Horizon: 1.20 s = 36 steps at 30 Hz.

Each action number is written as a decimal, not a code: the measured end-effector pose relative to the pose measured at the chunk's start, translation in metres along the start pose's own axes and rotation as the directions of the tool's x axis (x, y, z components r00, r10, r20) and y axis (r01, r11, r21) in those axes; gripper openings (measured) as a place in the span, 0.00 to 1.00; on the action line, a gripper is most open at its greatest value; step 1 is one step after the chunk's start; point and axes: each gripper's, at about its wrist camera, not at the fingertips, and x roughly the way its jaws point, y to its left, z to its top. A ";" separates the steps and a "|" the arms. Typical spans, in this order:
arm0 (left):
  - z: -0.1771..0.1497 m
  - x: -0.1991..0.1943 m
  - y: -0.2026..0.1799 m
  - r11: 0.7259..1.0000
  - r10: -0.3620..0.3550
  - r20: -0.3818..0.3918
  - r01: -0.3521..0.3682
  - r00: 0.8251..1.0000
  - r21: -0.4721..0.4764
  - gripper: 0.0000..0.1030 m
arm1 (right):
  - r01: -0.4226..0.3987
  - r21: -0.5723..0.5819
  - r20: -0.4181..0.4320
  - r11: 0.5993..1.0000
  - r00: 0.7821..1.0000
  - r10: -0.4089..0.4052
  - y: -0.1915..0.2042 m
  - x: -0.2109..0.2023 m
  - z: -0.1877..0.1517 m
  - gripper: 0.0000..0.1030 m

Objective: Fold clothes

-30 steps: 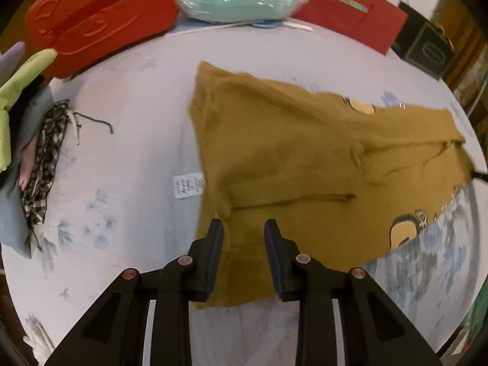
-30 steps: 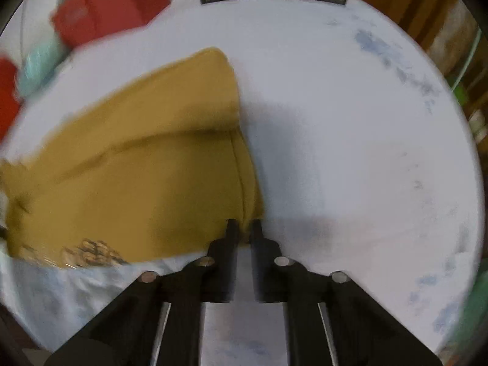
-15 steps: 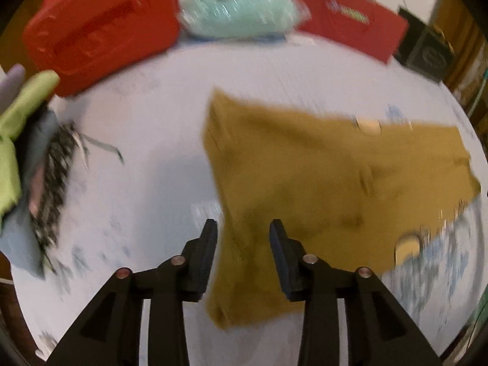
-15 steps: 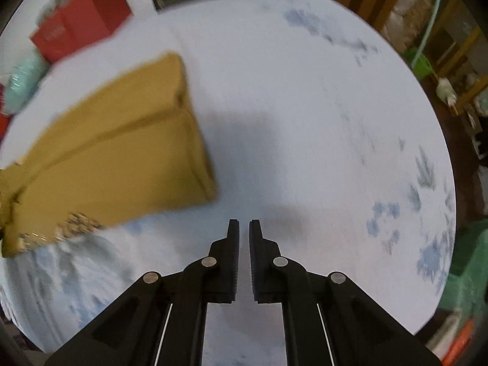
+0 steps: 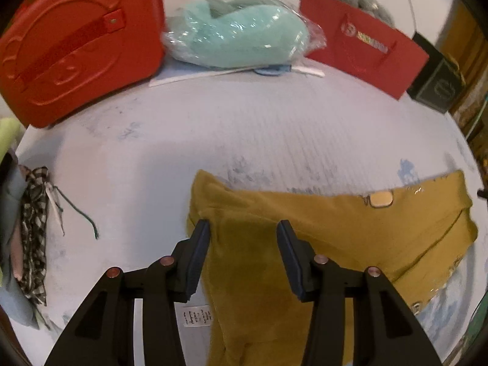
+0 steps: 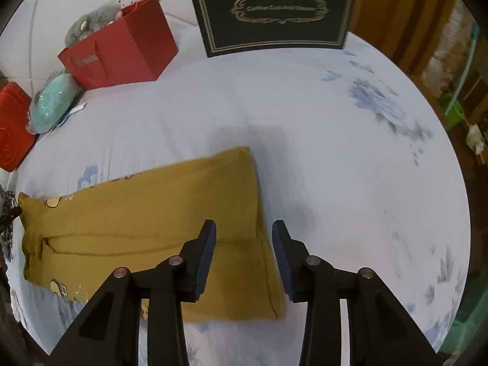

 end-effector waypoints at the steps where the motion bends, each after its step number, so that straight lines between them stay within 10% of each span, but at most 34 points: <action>1: 0.000 0.002 0.000 1.000 0.016 -0.004 -0.016 1.000 0.000 0.25 | -0.003 -0.001 -0.015 1.000 1.000 0.003 -0.001 0.006 0.004 0.40; 2: -0.001 0.003 0.000 0.999 0.032 -0.008 -0.032 0.999 -0.001 0.03 | -0.006 -0.002 -0.032 1.000 0.999 0.006 -0.001 0.012 0.007 0.40; 14: -0.002 0.009 0.014 0.996 0.056 0.004 -0.055 0.998 -0.070 0.03 | -0.026 -0.010 -0.060 1.000 0.998 0.026 0.001 0.053 0.044 0.39; 16: -0.002 0.010 0.015 0.995 0.059 0.002 -0.059 0.998 -0.078 0.03 | 0.032 -0.072 -0.108 0.997 0.993 -0.040 0.009 0.066 0.046 0.05; 22: -0.005 0.012 0.014 0.993 0.074 -0.013 -0.075 0.997 -0.091 0.03 | 0.201 -0.148 0.079 0.968 0.978 -0.191 0.026 0.047 0.062 0.05; 25: -0.012 -0.003 0.019 0.993 0.077 0.006 -0.076 0.997 -0.090 0.09 | 0.200 -0.081 0.057 0.976 0.979 -0.196 0.014 0.043 0.059 0.16; 29: -0.036 -0.035 0.023 0.992 0.087 0.052 -0.082 0.995 -0.100 0.45 | 0.110 0.040 0.070 0.993 0.991 -0.113 -0.006 0.017 0.030 0.19; 32: -0.064 -0.048 0.023 0.992 0.087 0.035 -0.083 0.996 -0.098 0.45 | 0.058 0.121 0.088 0.991 0.994 -0.069 -0.015 -0.003 -0.010 0.45; 36: -0.098 -0.053 0.023 0.992 0.082 -0.006 -0.082 0.997 -0.093 0.45 | 0.004 0.196 0.076 0.981 0.997 -0.019 -0.020 -0.011 -0.060 0.48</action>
